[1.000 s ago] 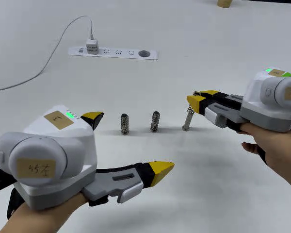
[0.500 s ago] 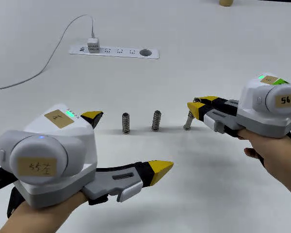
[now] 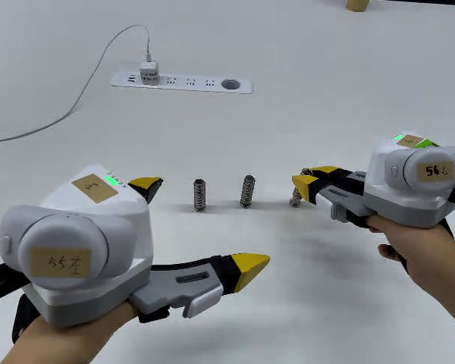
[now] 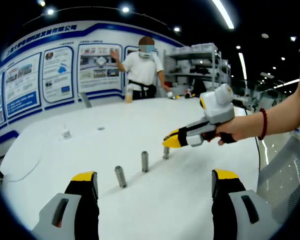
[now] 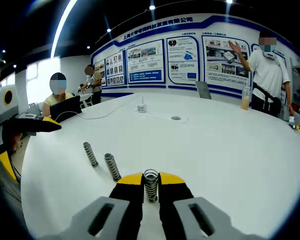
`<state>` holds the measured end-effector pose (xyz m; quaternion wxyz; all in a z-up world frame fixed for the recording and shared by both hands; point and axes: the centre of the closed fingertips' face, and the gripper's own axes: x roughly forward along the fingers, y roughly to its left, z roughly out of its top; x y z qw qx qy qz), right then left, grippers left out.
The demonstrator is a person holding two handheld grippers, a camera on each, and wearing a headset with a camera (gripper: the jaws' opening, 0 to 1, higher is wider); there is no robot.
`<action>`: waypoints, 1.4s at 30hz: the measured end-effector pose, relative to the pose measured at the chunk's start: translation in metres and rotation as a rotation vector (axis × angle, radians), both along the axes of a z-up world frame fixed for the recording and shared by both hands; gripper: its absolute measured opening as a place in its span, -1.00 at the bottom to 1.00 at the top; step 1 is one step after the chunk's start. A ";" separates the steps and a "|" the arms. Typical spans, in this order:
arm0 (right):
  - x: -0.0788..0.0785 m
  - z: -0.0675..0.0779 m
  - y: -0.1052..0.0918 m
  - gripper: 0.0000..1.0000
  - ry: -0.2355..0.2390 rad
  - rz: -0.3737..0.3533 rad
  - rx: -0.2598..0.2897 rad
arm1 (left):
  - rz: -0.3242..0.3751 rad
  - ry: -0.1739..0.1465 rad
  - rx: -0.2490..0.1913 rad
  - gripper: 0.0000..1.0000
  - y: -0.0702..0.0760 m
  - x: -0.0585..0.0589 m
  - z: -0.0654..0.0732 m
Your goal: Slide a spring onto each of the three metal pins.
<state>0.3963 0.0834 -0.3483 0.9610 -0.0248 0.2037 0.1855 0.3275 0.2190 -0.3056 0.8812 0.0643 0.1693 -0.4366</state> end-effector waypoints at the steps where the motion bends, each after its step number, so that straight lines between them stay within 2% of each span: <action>1: 0.000 -0.001 0.000 -0.77 0.003 0.001 -0.001 | 0.005 0.002 -0.001 0.91 0.001 0.001 0.000; 16: -0.004 -0.016 0.001 -0.77 0.034 -0.006 -0.006 | 0.030 0.011 -0.001 0.87 0.009 0.004 0.000; 25: -0.003 -0.016 0.003 -0.76 0.037 0.003 0.004 | 0.045 0.009 0.004 0.85 0.014 0.007 0.000; 27: -0.005 -0.019 0.004 -0.68 0.065 0.001 0.020 | 0.050 0.008 0.007 0.84 0.015 0.008 0.000; 28: -0.005 -0.018 0.004 -0.63 0.060 0.001 0.014 | 0.053 0.005 0.017 0.83 0.017 0.009 -0.001; 30: -0.007 -0.016 0.005 -0.61 0.057 0.005 0.013 | 0.054 0.006 0.036 0.81 0.019 0.010 -0.003; 36: -0.015 0.001 0.005 -0.47 0.035 -0.002 0.043 | 0.066 0.007 0.033 0.79 0.023 0.012 0.000; 38: -0.019 0.006 0.004 -0.38 0.033 -0.006 0.050 | 0.071 0.004 0.030 0.79 0.025 0.014 0.002; 42: -0.028 0.018 0.002 -0.16 0.029 -0.016 0.072 | 0.076 0.024 0.043 0.76 0.028 0.015 0.002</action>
